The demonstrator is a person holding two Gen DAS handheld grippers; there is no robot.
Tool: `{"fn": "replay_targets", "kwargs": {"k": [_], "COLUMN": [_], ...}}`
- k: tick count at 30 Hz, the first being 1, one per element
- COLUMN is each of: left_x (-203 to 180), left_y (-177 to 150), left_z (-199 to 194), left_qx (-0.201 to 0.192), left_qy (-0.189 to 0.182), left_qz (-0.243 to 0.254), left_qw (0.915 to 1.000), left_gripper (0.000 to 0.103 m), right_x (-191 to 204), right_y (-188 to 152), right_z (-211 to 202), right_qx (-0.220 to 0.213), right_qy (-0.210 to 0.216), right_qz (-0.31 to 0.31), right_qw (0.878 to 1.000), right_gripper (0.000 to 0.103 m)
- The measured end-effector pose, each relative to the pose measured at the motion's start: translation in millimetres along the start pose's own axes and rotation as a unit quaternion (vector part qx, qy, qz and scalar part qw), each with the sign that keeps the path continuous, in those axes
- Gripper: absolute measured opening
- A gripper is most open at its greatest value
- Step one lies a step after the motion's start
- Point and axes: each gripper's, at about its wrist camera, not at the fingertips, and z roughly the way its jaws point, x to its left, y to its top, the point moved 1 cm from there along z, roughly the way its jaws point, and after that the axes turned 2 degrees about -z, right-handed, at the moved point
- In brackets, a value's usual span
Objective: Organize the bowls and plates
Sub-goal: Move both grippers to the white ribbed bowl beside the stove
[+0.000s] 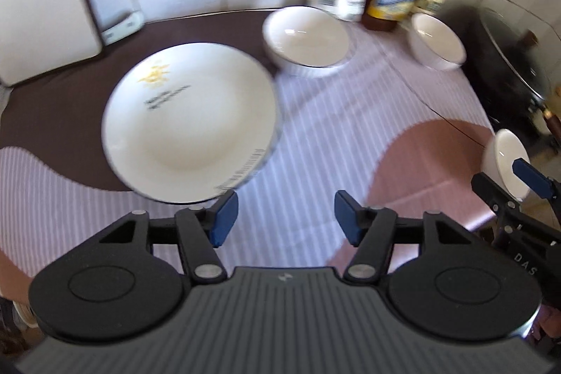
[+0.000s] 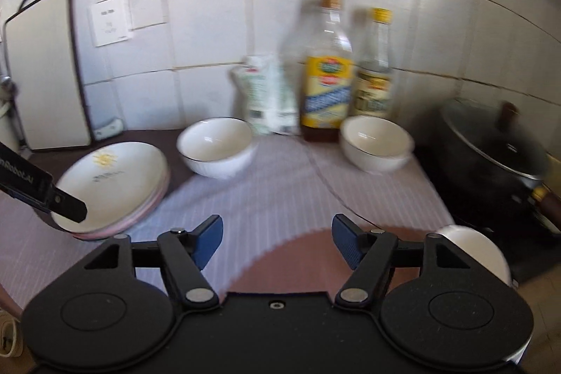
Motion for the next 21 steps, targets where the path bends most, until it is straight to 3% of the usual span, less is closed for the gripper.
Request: {"fn": "replay_targets", "kwargs": {"k": [2, 4, 10, 16, 21], "left_x": [-19.0, -37.1, -93.6, -145.6, -182.1], "left_y": [-1.3, -3.9, -17.6, -24.9, -22.6], "left_z": [0.1, -0.7, -3.2, 5.3, 20.2], "left_qx": [-0.001, -0.003, -0.018, -0.037, -0.057], "left_qy": [-0.005, -0.007, -0.006, -0.042, -0.086], "left_qz": [0.014, 0.023, 0.051, 0.087, 0.099], "left_qw": [0.9999, 0.9997, 0.9985, 0.9947, 0.9897], "left_gripper": [0.065, 0.068, 0.076, 0.078, 0.078], "right_x": [-14.8, -29.6, -69.9, -107.4, -132.7], "right_y": [-7.6, -14.6, -39.3, -67.5, -86.5], "right_z": [-7.3, -15.5, -26.6, -30.5, -15.9], "right_qx": [0.0, -0.007, 0.009, 0.005, -0.014], "right_qy": [-0.01, -0.021, -0.043, -0.07, -0.054], "right_qz": [0.006, 0.01, 0.015, 0.014, 0.033], "right_qw": [1.0, 1.0, 0.999, 0.997, 0.998], "right_gripper": [0.086, 0.09, 0.091, 0.095, 0.096]}}
